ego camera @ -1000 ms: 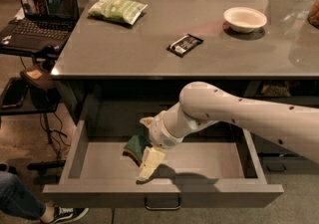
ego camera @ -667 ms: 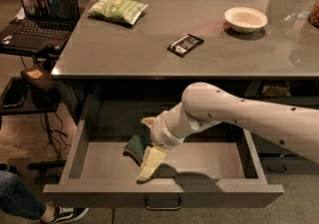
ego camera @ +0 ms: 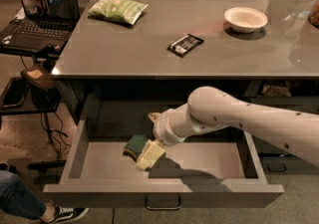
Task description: Pick sponge from top drawer and place on counter
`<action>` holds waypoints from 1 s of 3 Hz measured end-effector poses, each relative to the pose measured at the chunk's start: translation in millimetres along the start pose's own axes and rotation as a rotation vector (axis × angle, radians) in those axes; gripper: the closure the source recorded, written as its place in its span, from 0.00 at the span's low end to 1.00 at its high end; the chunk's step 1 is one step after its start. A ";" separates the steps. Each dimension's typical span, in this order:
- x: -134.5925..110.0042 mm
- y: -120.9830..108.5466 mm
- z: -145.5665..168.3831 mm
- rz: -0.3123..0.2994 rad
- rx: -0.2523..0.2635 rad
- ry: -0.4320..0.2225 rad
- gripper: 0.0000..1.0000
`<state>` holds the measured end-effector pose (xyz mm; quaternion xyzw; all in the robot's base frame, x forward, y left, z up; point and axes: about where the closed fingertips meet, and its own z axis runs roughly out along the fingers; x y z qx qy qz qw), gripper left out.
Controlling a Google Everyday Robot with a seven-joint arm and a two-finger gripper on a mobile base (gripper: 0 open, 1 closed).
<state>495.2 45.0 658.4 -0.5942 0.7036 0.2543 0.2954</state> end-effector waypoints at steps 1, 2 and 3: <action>-3.7 -13.6 0.8 0.001 0.058 -0.019 0.00; -3.3 -10.3 1.0 0.000 0.044 -0.016 0.00; 4.3 -20.0 13.9 0.101 0.095 -0.015 0.00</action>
Offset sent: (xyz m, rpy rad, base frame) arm 0.0132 0.0008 0.0010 0.0111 -0.0405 -0.0421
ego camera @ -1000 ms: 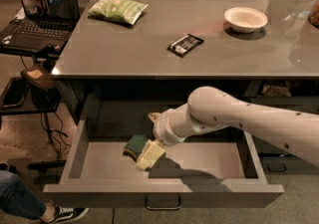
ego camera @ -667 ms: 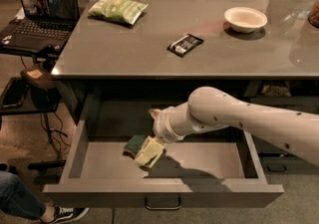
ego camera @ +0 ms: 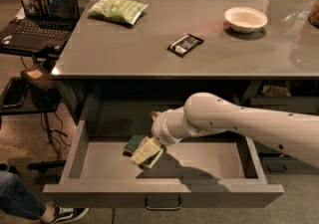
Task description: Pick sponge from top drawer and place on counter
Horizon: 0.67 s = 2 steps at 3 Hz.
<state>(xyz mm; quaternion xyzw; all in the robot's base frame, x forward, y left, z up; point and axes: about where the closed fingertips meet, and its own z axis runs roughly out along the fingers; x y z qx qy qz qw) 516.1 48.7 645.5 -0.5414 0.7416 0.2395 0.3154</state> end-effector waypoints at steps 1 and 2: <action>-8.0 -15.9 1.6 0.075 0.064 -0.034 0.00; 26.3 -8.3 11.7 0.091 0.063 -0.001 0.00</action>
Offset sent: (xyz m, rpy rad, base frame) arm 0.0111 0.0009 -0.0059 0.0232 0.0031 -0.0825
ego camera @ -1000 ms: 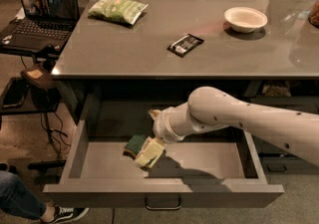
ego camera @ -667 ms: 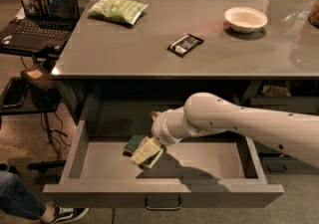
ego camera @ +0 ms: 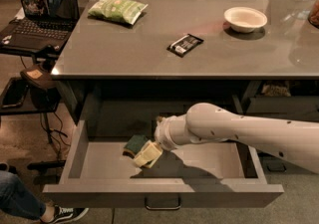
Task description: Pick sponge from top drawer and place on counter
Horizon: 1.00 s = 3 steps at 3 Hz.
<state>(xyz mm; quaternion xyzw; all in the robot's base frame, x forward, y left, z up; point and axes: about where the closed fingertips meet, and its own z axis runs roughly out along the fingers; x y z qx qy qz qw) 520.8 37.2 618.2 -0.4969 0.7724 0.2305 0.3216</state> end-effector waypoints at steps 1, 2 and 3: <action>0.1 0.0 0.1 0.000 0.000 0.000 0.00; 13.2 3.3 10.0 0.022 -0.024 0.016 0.00; 13.2 3.3 10.1 0.022 -0.024 0.016 0.00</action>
Offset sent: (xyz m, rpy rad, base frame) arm -0.0085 -0.0032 -0.0361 -0.0055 0.0801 -0.0004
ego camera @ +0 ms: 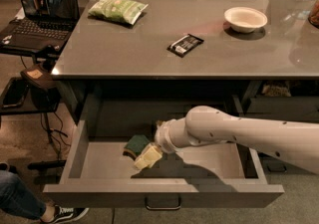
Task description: Pick sponge from top drawer and place on counter
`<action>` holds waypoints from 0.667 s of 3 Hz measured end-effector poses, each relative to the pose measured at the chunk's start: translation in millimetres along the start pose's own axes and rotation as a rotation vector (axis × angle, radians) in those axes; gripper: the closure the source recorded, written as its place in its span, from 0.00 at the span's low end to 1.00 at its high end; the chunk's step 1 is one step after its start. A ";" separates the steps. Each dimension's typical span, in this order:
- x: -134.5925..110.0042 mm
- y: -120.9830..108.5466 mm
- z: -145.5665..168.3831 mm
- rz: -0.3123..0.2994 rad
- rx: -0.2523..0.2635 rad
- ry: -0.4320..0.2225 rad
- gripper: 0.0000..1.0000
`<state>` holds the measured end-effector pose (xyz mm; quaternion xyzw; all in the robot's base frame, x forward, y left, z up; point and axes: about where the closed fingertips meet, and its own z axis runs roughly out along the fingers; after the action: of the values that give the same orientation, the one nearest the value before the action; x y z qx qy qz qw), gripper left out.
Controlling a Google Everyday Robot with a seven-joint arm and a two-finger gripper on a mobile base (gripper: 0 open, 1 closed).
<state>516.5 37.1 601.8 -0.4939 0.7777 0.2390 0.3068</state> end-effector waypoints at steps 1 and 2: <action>10.6 -1.5 8.1 0.014 0.006 0.002 0.00; 10.6 -1.5 8.2 0.014 0.006 0.002 0.19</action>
Offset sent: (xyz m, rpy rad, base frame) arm -0.0001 -0.0015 -0.0112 -0.0003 0.0054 -0.0114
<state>516.5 35.5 588.4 -0.4878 0.7820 0.2385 0.3060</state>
